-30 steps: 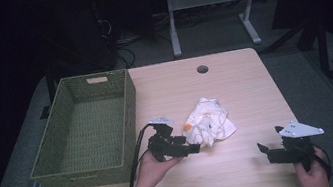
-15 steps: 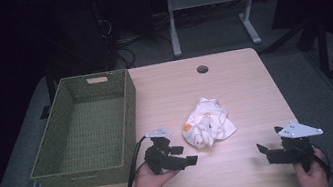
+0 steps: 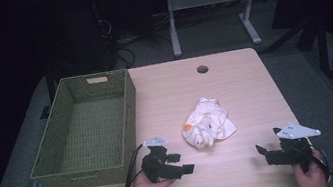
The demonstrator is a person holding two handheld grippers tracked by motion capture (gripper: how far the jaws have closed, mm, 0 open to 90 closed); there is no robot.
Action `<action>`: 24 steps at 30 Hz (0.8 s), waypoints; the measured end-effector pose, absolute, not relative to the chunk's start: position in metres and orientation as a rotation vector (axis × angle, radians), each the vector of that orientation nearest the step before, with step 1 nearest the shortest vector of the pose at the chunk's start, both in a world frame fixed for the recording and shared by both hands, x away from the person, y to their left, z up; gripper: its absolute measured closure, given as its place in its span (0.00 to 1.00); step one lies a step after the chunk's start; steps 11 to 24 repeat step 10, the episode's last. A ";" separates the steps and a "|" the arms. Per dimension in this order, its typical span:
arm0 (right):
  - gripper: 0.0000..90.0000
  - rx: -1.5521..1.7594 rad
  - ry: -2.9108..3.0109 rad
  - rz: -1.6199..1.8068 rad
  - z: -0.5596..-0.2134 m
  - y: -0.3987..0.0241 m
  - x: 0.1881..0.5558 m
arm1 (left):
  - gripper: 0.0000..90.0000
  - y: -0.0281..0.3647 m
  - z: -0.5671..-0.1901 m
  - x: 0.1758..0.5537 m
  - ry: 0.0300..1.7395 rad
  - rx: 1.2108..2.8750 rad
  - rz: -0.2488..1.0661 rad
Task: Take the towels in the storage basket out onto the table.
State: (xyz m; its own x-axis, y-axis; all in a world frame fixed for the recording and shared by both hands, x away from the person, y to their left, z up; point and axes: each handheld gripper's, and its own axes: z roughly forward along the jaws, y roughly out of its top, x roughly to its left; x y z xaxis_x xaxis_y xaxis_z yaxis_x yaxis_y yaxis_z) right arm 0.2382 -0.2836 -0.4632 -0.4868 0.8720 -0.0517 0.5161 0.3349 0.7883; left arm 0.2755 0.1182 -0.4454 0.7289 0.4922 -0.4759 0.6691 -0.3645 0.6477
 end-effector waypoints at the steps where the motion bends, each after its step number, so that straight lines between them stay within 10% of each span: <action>1: 0.15 1.220 2.132 1.006 -0.464 -0.284 0.238 | 0.27 0.118 -0.446 0.276 0.884 2.033 -0.253; 24: 0.15 1.214 2.132 1.013 -0.466 -0.286 0.238 | 0.27 0.114 -0.446 0.276 0.860 2.044 -0.250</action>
